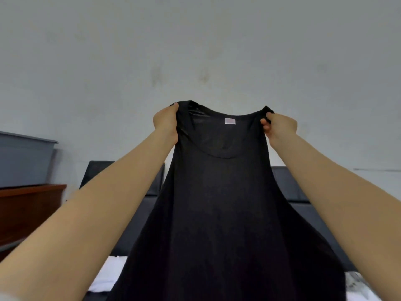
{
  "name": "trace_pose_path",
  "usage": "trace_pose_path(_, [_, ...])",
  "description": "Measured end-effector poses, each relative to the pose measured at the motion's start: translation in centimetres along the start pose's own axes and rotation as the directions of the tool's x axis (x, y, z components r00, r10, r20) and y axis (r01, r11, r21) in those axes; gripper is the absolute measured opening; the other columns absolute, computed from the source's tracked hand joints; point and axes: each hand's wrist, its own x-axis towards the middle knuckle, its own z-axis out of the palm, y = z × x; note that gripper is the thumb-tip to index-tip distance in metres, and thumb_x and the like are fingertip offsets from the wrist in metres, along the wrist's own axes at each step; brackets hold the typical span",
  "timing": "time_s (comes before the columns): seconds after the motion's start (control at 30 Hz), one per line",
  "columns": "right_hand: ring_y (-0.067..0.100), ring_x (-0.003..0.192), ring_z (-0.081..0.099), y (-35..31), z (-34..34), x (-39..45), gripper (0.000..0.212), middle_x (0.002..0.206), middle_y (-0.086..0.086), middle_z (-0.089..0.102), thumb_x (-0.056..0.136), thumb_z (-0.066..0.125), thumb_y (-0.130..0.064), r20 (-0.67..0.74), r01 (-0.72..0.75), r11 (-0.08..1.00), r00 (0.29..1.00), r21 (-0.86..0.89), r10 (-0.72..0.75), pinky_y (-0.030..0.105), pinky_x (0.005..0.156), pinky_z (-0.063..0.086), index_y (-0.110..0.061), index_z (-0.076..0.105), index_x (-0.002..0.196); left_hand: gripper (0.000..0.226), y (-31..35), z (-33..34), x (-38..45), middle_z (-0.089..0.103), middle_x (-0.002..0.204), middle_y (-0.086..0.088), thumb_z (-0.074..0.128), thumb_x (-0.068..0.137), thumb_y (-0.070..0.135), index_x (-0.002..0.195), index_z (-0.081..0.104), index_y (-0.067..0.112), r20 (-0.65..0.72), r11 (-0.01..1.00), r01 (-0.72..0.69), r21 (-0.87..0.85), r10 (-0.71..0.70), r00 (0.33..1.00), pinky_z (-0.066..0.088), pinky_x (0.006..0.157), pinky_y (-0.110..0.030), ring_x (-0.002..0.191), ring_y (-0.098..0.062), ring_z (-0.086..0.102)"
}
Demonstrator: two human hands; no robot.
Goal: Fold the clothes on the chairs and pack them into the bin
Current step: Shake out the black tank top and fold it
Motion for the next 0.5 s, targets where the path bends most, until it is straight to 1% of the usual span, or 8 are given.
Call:
trace_pose_path(0.07, [0.007,0.044,0.057,3.7,-2.0,1.2,0.022,0.07,0.006,0.056,0.095,0.053,-0.002,-0.054,-0.076,0.987,0.996,-0.142,0.069,0.014,0.039,0.04,-0.005,0.05,0.073,0.015,-4.3,-1.8,0.6,0.065,0.083,-0.004,0.063,0.089,0.013,0.075,0.062,0.01,-0.02,0.994,0.076,0.074,-0.075,0.997,0.053,0.065,-0.023,0.078,-0.018,0.062])
trace_pose_path(0.1, [0.008,0.046,0.059,6.1,-3.4,1.7,0.021,0.071,0.005,0.054,0.097,0.052,-0.008,-0.036,-0.066,0.939,0.998,-0.337,0.057,0.017,0.042,0.043,-0.004,0.051,0.076,0.014,-7.1,-3.0,1.1,0.065,0.084,-0.006,0.063,0.089,0.012,0.076,0.062,0.008,-0.038,0.988,0.125,0.094,-0.122,0.992,0.053,0.065,-0.024,0.08,-0.02,0.062])
trace_pose_path(0.2, [0.022,0.091,0.066,12.5,-7.9,2.8,0.04,0.095,0.01,0.063,0.103,0.035,-0.042,-0.045,-0.071,0.563,0.997,-0.823,0.06,0.027,0.069,0.045,-0.009,0.057,0.11,0.019,-14.0,-6.5,1.4,0.066,0.103,-0.013,0.068,0.086,0.012,0.1,0.064,0.001,-0.116,0.941,0.3,0.158,-0.284,0.952,0.056,0.078,-0.033,0.089,-0.024,0.063])
trace_pose_path(0.23, [0.025,0.102,0.064,15.2,-9.7,2.2,0.047,0.106,0.01,0.065,0.103,0.031,-0.048,-0.081,-0.097,0.397,0.995,-0.913,0.055,0.028,0.074,0.044,-0.011,0.057,0.115,0.03,-16.9,-7.9,1.4,0.066,0.107,-0.013,0.07,0.084,0.014,0.11,0.063,0.001,-0.148,0.914,0.361,0.186,-0.337,0.93,0.056,0.081,-0.035,0.092,-0.025,0.064])
trace_pose_path(0.27, [0.026,0.106,0.063,16.9,-10.5,1.8,0.047,0.11,0.01,0.066,0.102,0.03,-0.049,-0.093,-0.127,0.356,0.989,-0.926,0.111,0.028,0.075,0.043,-0.013,0.057,0.114,0.036,-18.6,-8.9,1.3,0.066,0.109,-0.013,0.071,0.084,0.015,0.115,0.062,0.001,-0.17,0.89,0.403,0.215,-0.372,0.912,0.056,0.082,-0.035,0.094,-0.025,0.065])
trace_pose_path(0.3, [0.027,0.108,0.062,19.5,-12.0,1.8,0.043,0.108,0.009,0.066,0.102,0.032,-0.048,-0.135,-0.181,0.355,0.979,-0.917,0.151,0.028,0.074,0.042,-0.013,0.057,0.107,0.039,-20.9,-10.1,1.2,0.067,0.111,-0.013,0.072,0.083,0.015,0.117,0.061,0.0,-0.196,0.868,0.443,0.225,-0.406,0.893,0.056,0.081,-0.035,0.094,-0.026,0.065])
trace_pose_path(0.4, [0.032,0.119,0.057,25.2,-14.8,1.8,0.017,0.091,0.007,0.053,0.103,0.042,-0.015,-0.185,-0.473,0.751,0.879,-0.46,0.44,0.028,0.075,0.054,-0.012,0.045,0.087,0.043,-26.5,-12.8,1.0,0.065,0.116,-0.015,0.073,0.083,0.015,0.121,0.059,0.0,-0.275,0.81,0.522,0.268,-0.455,0.847,0.054,0.087,-0.033,0.099,-0.026,0.063])
trace_pose_path(0.5, [0.036,0.126,0.051,30.7,-17.8,1.5,0.024,0.113,0.011,0.054,0.097,0.042,0.005,-0.21,-0.492,0.821,0.87,-0.29,0.447,0.028,0.081,0.057,0.0,0.052,0.117,0.032,-31.2,-15.2,0.8,0.061,0.077,-0.01,0.069,0.086,0.012,0.112,0.061,-0.003,-0.354,0.769,0.585,0.256,-0.489,0.797,0.045,0.045,-0.016,0.055,-0.015,0.057])
